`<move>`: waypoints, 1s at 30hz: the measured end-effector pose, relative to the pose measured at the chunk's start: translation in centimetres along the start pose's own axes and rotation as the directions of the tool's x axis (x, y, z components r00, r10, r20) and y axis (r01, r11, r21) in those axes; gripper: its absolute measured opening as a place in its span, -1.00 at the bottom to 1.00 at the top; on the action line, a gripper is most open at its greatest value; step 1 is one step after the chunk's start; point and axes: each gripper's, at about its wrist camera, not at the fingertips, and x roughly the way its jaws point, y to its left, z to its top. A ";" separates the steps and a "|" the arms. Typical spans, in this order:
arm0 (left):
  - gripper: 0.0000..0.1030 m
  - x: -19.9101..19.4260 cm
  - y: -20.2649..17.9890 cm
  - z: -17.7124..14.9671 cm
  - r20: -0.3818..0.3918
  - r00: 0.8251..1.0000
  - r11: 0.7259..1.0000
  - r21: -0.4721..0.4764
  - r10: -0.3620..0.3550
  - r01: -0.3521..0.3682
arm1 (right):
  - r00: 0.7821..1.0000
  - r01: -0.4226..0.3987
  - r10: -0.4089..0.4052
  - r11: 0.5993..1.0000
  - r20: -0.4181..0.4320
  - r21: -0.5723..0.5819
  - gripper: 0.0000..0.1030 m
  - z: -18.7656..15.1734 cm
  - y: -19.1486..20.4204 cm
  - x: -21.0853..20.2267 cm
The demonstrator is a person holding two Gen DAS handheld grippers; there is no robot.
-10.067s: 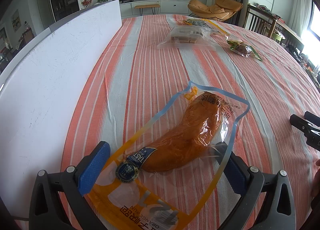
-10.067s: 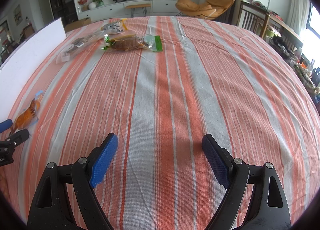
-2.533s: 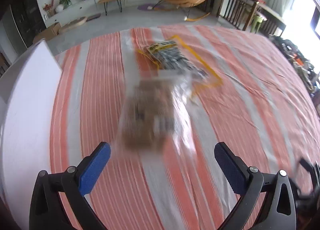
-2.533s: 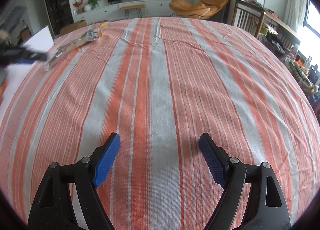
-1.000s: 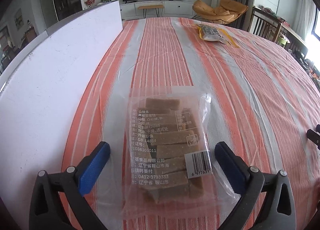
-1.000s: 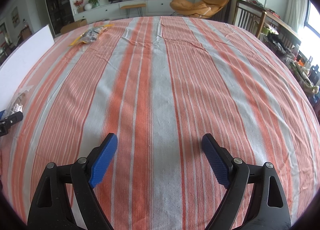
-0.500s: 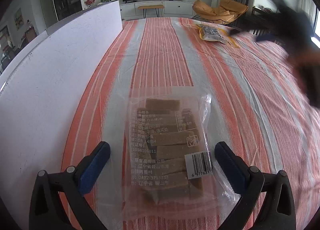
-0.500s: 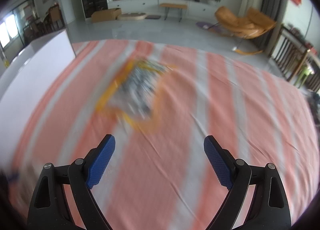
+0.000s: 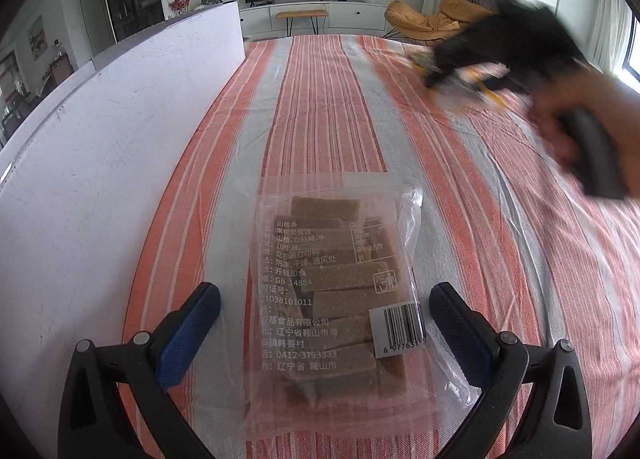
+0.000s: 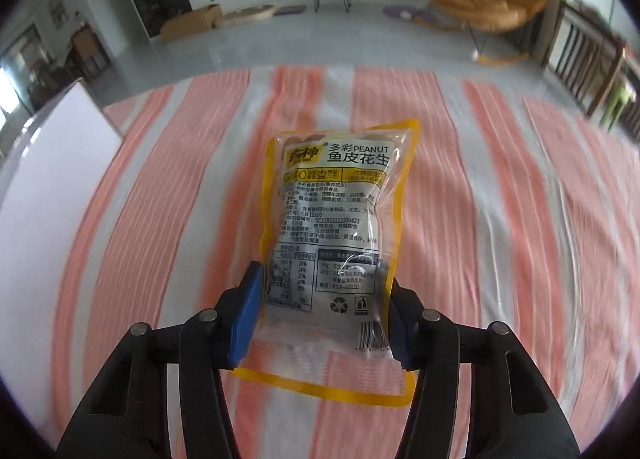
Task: Organize snacks
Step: 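Carry the bar bag and peanut packet over the white box and release both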
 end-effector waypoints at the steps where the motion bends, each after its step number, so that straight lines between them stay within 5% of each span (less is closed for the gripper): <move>1: 1.00 0.0 0.0 0.0 0.000 1.000 1.000 0.000 0.000 0.000 | 1.000 -0.012 0.012 1.000 -0.004 -0.006 0.10 -1.5 -0.6 -1.0; 9: 1.00 0.0 0.0 0.0 -0.001 1.000 1.000 0.001 0.001 -0.001 | 0.998 -0.008 0.013 0.997 0.065 -0.081 0.11 -20.2 -5.2 -11.6; 13: 1.00 0.0 0.0 0.0 -0.001 1.000 1.000 0.000 0.001 -0.001 | 0.990 0.036 -0.026 0.997 0.139 -0.071 0.13 -25.7 -5.7 -14.7; 18: 1.00 0.0 0.0 -0.1 -0.001 1.000 1.000 0.000 0.001 -0.001 | 0.981 0.022 -0.019 1.000 0.195 -0.013 0.37 -25.7 -6.8 -14.5; 27: 1.00 0.0 0.0 -0.1 -0.002 1.000 1.000 0.000 -0.001 0.001 | 0.986 0.091 -0.083 0.995 0.145 -0.047 0.70 -25.3 -5.2 -12.9; 30: 0.98 0.2 0.2 0.6 -0.074 0.997 1.000 0.022 -0.020 0.021 | 0.996 0.060 -0.059 0.998 0.061 -0.020 0.68 -23.9 -5.8 -12.8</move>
